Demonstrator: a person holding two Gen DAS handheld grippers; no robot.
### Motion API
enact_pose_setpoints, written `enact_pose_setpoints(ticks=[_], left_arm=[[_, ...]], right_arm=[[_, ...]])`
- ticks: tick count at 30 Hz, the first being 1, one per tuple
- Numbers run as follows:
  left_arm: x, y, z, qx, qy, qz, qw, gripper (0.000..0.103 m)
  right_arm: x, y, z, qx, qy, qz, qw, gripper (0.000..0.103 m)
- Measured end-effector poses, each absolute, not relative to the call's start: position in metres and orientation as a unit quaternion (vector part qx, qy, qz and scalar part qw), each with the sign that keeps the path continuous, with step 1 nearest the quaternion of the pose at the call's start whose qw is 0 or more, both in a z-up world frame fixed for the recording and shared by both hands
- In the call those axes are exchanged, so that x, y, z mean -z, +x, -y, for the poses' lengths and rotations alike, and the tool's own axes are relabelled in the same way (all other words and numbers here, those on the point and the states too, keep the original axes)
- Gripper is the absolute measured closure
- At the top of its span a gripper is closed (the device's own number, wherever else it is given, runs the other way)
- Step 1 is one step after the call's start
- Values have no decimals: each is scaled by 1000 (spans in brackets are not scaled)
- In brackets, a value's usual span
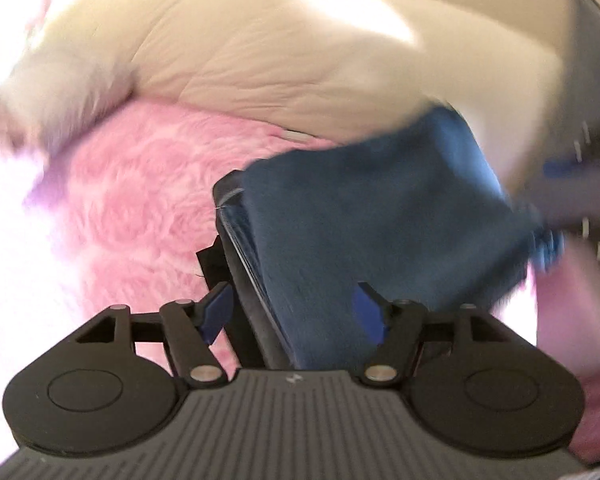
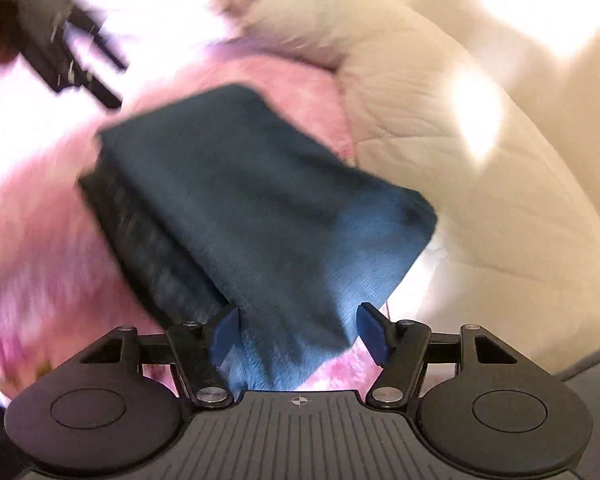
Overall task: Fold clothes
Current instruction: 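Open both grippers and press the jeans flat onto the stack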
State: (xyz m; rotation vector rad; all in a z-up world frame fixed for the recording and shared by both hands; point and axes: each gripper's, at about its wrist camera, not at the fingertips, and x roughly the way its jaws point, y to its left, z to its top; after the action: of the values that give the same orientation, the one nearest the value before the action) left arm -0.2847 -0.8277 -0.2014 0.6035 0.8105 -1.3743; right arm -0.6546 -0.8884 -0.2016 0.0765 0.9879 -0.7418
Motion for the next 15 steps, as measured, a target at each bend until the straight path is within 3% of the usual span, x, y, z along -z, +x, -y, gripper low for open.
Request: enact_pose_setpoints(ticks=[5, 11, 15], left_arm=[[231, -223, 858, 578, 178, -479, 636, 40], [256, -203, 874, 567, 160, -528, 612, 43], [266, -203, 881, 563, 167, -541, 602, 60]], right_arm=[[196, -668, 956, 353, 179, -399, 827, 33], [176, -675, 958, 258, 263, -385, 846, 33], [185, -679, 981, 314, 265, -378, 830, 33]])
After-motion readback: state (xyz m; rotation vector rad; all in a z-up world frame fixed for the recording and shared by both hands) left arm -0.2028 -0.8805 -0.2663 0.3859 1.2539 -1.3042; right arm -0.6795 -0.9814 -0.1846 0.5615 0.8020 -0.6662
